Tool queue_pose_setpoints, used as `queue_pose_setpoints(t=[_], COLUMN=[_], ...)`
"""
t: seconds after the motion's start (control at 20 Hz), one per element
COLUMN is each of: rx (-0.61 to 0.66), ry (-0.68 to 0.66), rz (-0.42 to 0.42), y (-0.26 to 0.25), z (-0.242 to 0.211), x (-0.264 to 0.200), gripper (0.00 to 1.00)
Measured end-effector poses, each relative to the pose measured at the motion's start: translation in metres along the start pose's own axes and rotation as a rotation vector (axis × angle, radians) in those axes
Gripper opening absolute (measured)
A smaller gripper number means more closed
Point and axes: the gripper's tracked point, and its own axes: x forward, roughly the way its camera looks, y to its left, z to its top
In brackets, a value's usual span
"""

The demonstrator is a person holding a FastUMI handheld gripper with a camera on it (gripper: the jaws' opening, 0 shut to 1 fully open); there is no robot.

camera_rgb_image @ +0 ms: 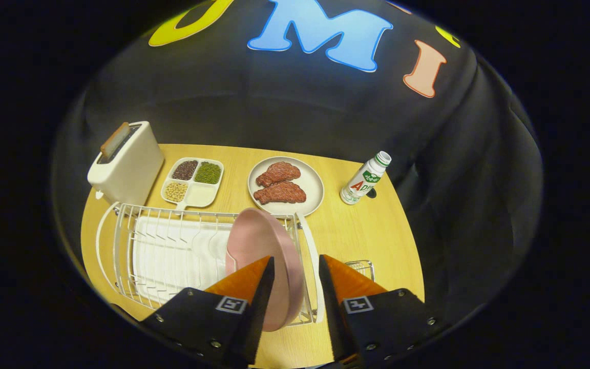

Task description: Take the plate from the dish rack, then take the spoon from the basket and place it into the plate.

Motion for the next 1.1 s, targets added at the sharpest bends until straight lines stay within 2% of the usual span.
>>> queue_pose_setpoints(t=[0.1, 0.2, 0.25, 0.3, 0.35, 0.4, 0.85, 0.95, 1.1], rx=[-0.012, -0.021, 0.004, -0.001, -0.001, -0.018, -0.124, -0.101, -0.043], ry=[0.019, 0.038, 0.029, 0.035, 0.024, 0.027, 0.012, -0.027, -0.067], rz=[-0.057, -0.083, -0.090, -0.092, -0.099, -0.106, -0.216, -0.229, -0.197], y=[-0.003, -0.004, -0.008, -0.008, -0.007, -0.001, 0.000, -0.010, -0.026], z=[-0.003, -0.010, -0.005, -0.007, 0.000, -0.006, 0.012, 0.023, 0.035], x=[0.004, 0.014, 0.003, 0.003, 0.006, 0.002, -0.021, -0.032, -0.051], gripper=[0.50, 0.13, 0.13, 0.07, 0.07, 0.01, 0.01, 0.01, 0.01])
